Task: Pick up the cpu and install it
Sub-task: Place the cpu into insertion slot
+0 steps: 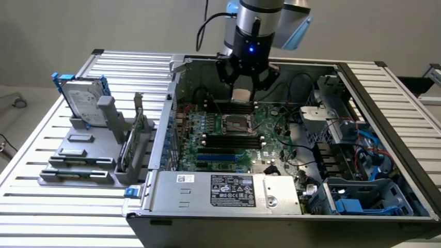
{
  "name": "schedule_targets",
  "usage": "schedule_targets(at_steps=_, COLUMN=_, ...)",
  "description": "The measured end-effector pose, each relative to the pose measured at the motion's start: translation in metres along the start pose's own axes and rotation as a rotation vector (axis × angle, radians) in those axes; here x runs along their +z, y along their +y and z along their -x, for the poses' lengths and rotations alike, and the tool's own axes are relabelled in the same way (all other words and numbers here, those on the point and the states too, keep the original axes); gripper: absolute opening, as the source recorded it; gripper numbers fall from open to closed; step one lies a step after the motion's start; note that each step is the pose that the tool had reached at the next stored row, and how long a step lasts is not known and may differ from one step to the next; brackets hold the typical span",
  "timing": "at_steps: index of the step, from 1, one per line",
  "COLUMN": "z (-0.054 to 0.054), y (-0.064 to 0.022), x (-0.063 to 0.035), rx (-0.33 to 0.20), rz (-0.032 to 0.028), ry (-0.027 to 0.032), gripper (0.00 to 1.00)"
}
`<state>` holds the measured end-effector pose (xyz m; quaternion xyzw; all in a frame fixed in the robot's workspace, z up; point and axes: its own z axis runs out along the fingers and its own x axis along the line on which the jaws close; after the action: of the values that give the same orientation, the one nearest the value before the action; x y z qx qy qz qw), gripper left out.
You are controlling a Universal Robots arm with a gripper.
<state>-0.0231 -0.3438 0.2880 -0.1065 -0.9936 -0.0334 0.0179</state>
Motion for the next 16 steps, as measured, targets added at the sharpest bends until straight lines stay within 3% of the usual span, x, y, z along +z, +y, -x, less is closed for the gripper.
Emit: schedule_targets(at_steps=16, z=0.0001, y=-0.0002, x=0.0031, rx=0.291, rz=0.0125, ry=-0.0182, gripper=0.55)
